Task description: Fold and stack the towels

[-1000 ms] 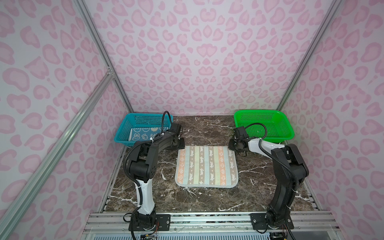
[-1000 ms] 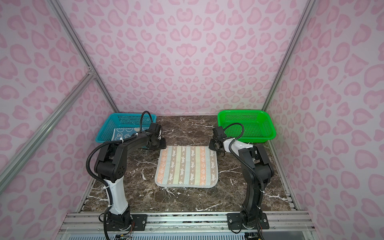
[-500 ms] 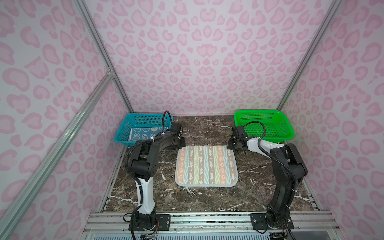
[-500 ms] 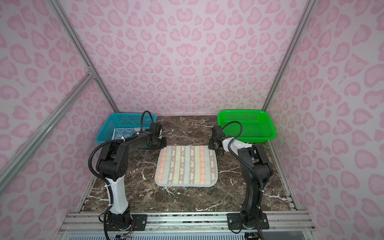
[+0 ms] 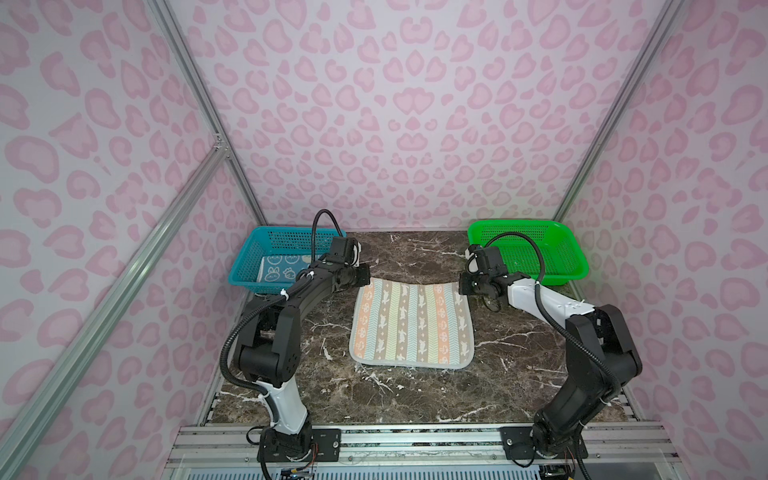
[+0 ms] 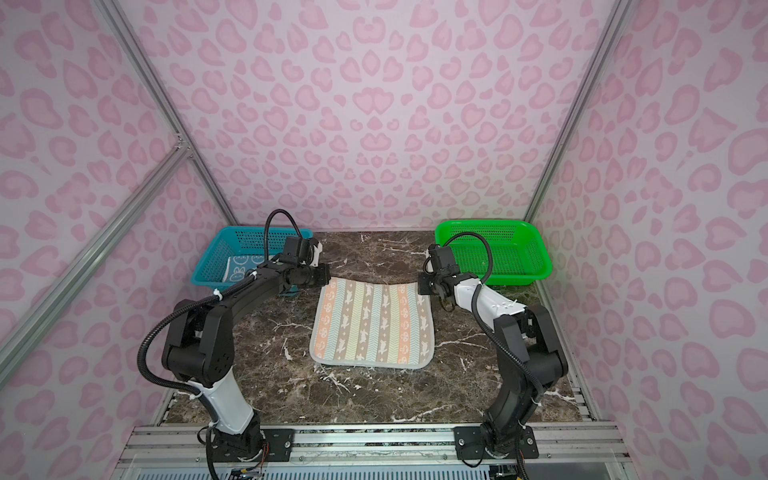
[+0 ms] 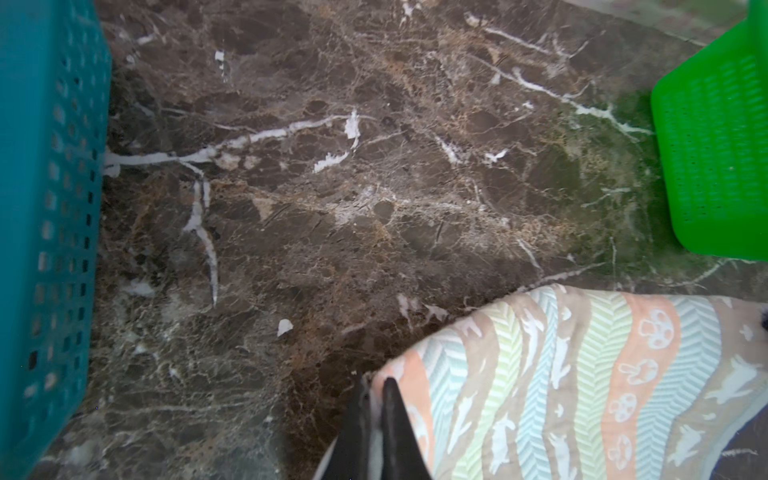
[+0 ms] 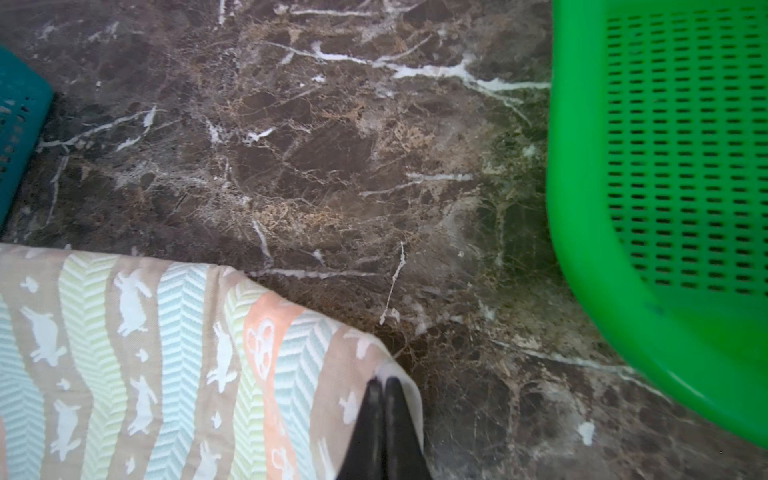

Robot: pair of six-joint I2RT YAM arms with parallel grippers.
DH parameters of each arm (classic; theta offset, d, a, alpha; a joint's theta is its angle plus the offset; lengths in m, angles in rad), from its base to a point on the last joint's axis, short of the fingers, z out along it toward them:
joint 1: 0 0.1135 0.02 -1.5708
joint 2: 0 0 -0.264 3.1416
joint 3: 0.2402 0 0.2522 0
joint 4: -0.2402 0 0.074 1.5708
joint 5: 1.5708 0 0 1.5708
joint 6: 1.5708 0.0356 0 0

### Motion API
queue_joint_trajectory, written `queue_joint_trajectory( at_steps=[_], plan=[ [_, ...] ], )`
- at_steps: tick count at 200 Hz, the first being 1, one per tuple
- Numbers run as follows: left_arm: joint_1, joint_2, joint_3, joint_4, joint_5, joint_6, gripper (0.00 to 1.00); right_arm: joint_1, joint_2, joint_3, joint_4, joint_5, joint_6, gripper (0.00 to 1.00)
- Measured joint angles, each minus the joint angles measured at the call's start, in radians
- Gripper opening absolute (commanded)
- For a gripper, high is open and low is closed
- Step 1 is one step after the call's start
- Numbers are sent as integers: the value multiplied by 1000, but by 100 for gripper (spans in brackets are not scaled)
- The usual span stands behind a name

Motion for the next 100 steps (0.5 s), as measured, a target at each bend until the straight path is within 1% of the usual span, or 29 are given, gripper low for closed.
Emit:
queue_joint_trajectory(
  at_steps=[51,100],
  plan=[
    [0,-152,-128,8,19,31,3,0,-200,-194,64,-49,-68,0],
    [0,-291,-243,-20,20,28,3,0,-344,-309,64,-105,-70,0]
  ],
)
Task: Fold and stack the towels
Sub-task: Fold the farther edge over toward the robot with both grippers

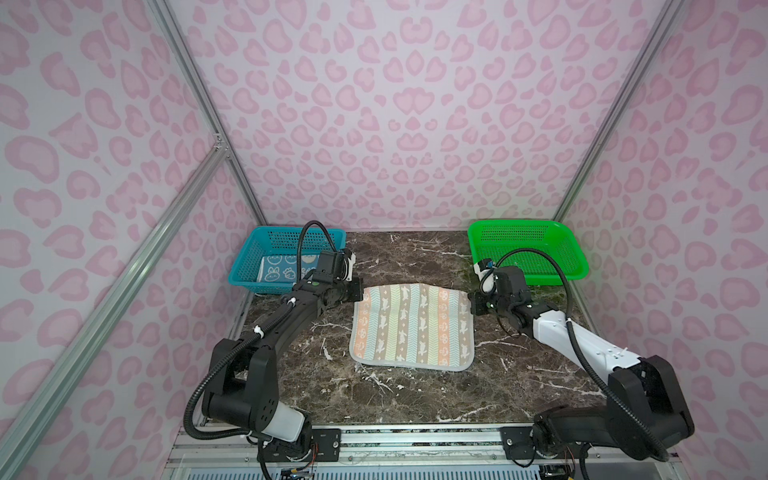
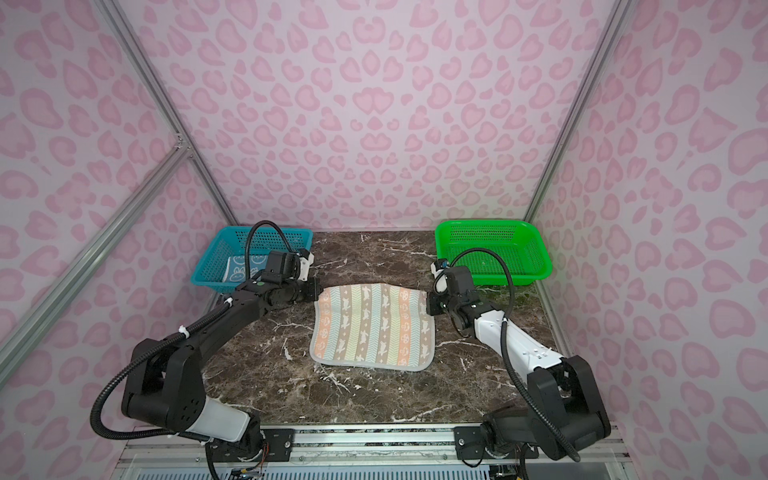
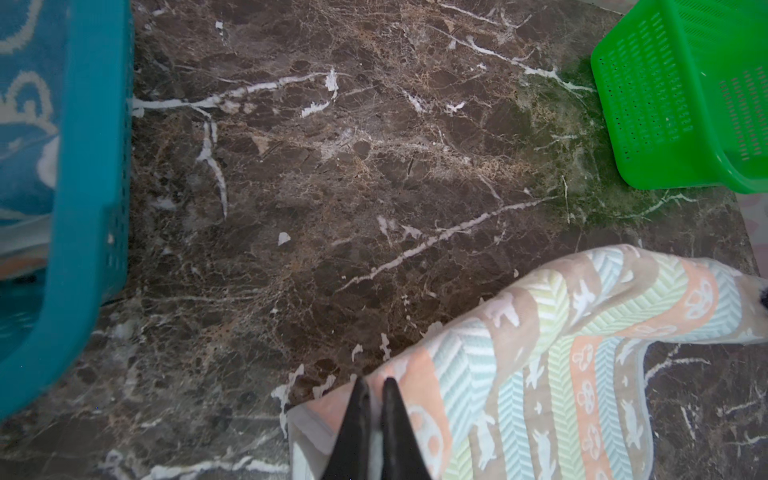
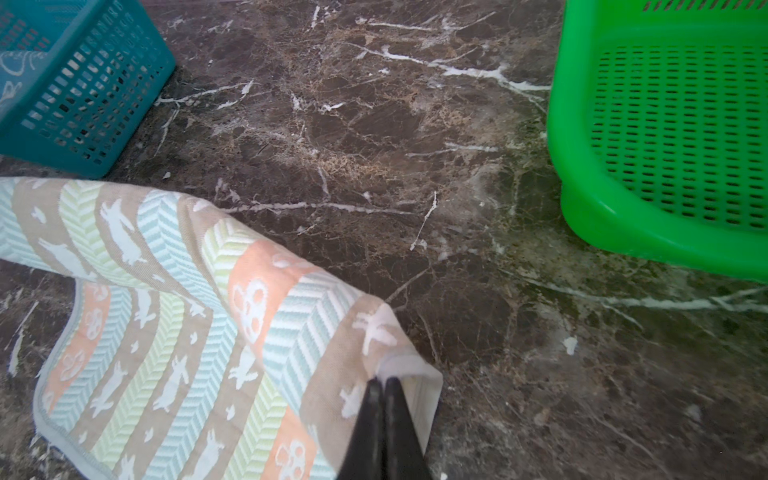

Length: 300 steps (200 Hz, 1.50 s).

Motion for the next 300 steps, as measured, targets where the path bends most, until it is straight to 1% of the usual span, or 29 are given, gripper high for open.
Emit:
queue_joint_trajectory(
  at_steps=[71,111,144,177,210,234,263,300],
  plan=[
    [0,-174,-150,-85,7,-42,3,5,-219,-177,-58,-47,89,0],
    [0,-227,-220,-109,26,-72,3,17,-310,-270,-68,-71,173,0],
    [0,-255,-271,-124,26,-95,3,57,-352,-322,-79,-70,242,0],
    [0,-264,-299,-151,23,-128,3,92,-351,-331,-119,-66,284,0],
    [0,-279,-323,-158,19,-150,3,111,-331,-312,-175,-61,297,0],
    [0,-277,-344,-169,21,-166,3,143,-315,-321,-200,-58,319,0],
    [-1,-254,-356,-170,21,-177,3,180,-283,-344,-200,-50,349,0],
    [-3,-212,-360,-169,25,-190,3,187,-235,-349,-201,-33,387,0]
  ],
)
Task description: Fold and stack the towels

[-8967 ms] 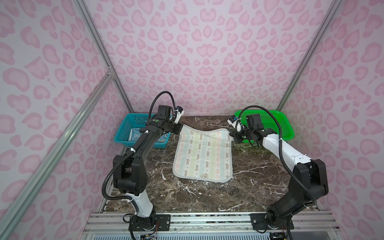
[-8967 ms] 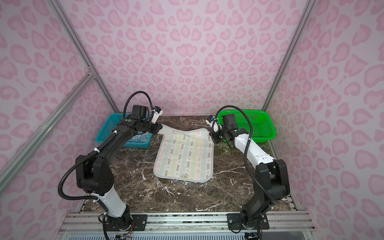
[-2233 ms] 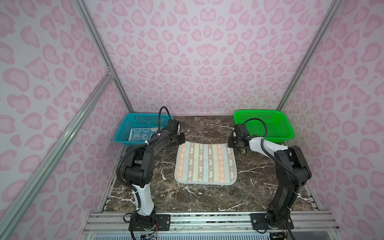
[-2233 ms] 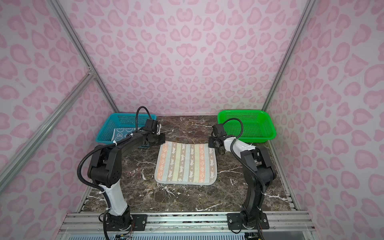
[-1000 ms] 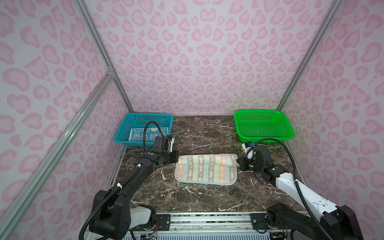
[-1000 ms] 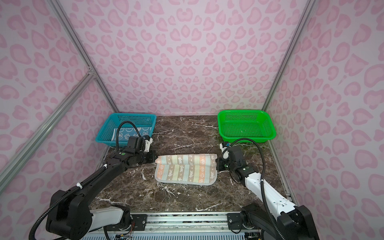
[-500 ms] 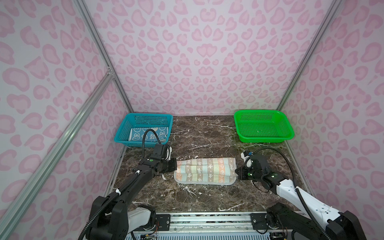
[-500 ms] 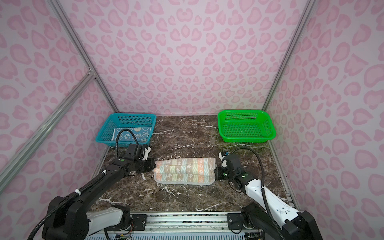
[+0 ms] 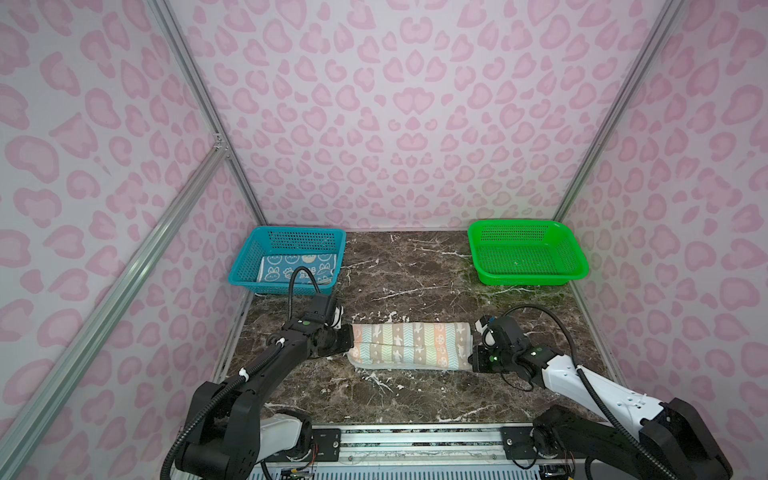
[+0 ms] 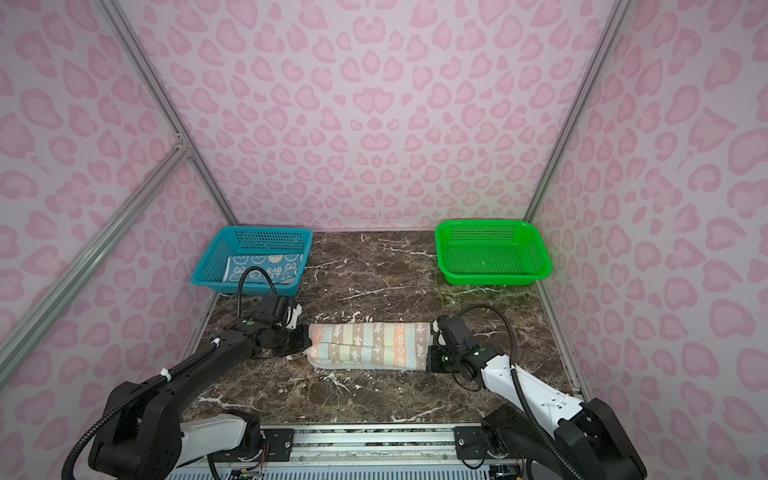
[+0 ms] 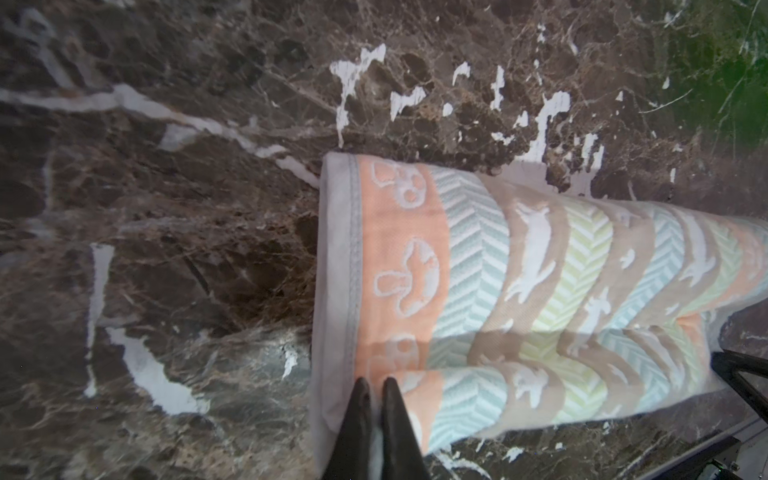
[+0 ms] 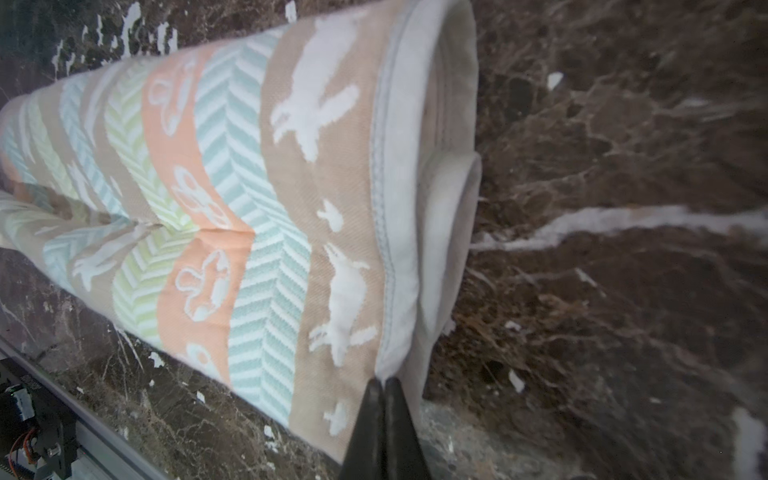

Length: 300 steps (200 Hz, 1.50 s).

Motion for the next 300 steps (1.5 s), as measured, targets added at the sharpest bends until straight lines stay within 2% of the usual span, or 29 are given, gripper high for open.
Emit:
queue_joint_trajectory(
  at_steps=[24,33,49,75,90,102,146,190,215,241,244,254,300],
  plan=[
    [-2,18,-2,0,-5,-9,4,2,5,0,-1,14,5,0],
    [-2,24,-2,0,-12,-14,6,2,4,1,-2,19,5,4],
    [-6,32,-2,-6,-27,-23,19,2,2,6,-8,25,11,11],
    [-6,19,10,-35,-80,-39,44,2,-23,18,-48,61,9,23],
    [-6,-11,35,-56,-102,-42,52,3,-54,36,-76,74,0,32],
    [-6,-29,66,-61,-119,-42,54,3,-79,53,-87,87,-10,36],
    [-13,-34,209,-116,-151,-26,55,5,-90,148,-126,95,-55,33],
    [-112,65,273,-90,-51,-29,53,80,120,279,-107,30,-78,35],
    [-138,131,229,-26,6,-70,46,128,246,324,-69,11,-74,30],
    [-150,238,208,25,57,-114,37,134,375,366,-42,2,-39,26],
    [-150,248,208,29,58,-114,33,134,389,372,-44,1,-40,26],
    [-152,280,207,43,61,-120,30,132,431,388,-53,4,-36,26],
    [-127,369,195,53,52,-113,26,108,490,392,-119,50,-13,25]
  ],
)
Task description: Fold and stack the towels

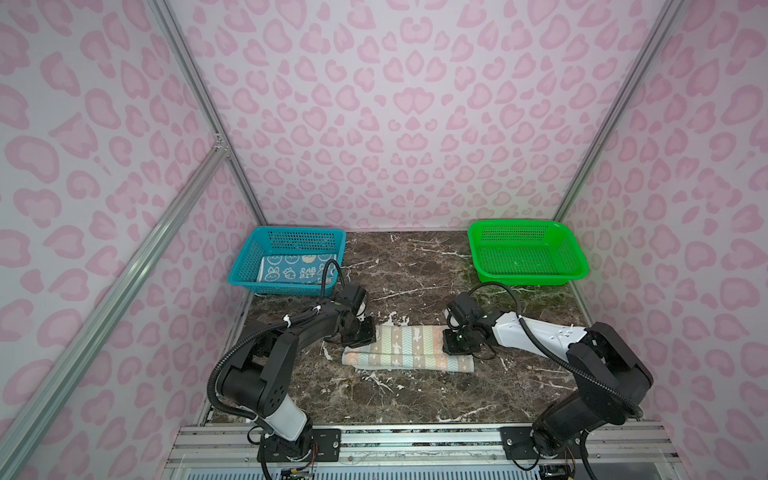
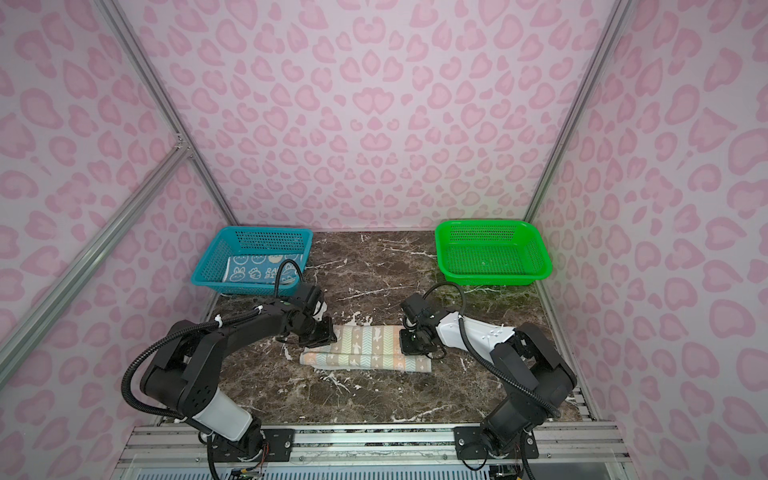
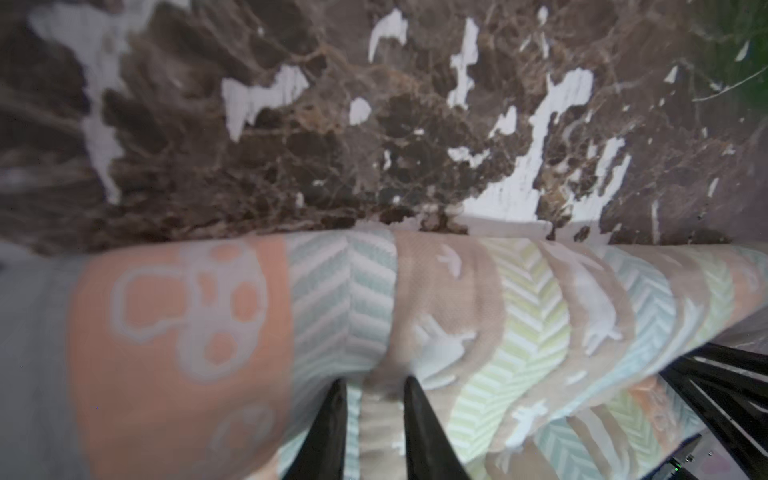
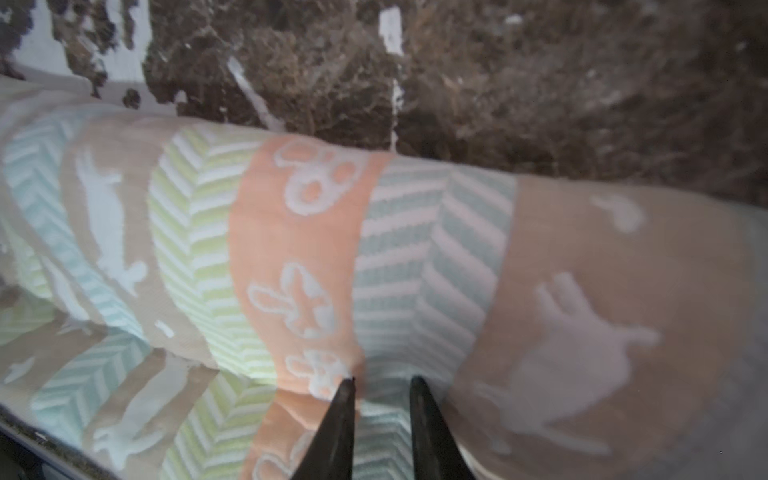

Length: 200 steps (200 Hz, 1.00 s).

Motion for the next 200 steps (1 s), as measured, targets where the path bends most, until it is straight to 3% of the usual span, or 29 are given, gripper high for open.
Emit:
queue_joint_trajectory(
  at_steps=[41,72,94,127,164,200],
  plan=[
    [23,47,43,-57,29,35,27,-47,-2,-5,9,14,8,25],
    [26,47,98,-82,-31,80,38,-58,-23,24,-11,38,-46,26],
    [33,0,143,-101,-97,104,45,-58,-63,66,-14,31,-94,29],
    [18,-88,179,-111,-63,126,47,-45,-111,90,-27,-23,-148,32],
    [0,-169,98,-100,20,93,41,-2,-145,67,-18,-129,-153,28],
    [-50,-169,-43,-45,113,19,28,71,-49,43,10,-207,-100,26]
  ],
)
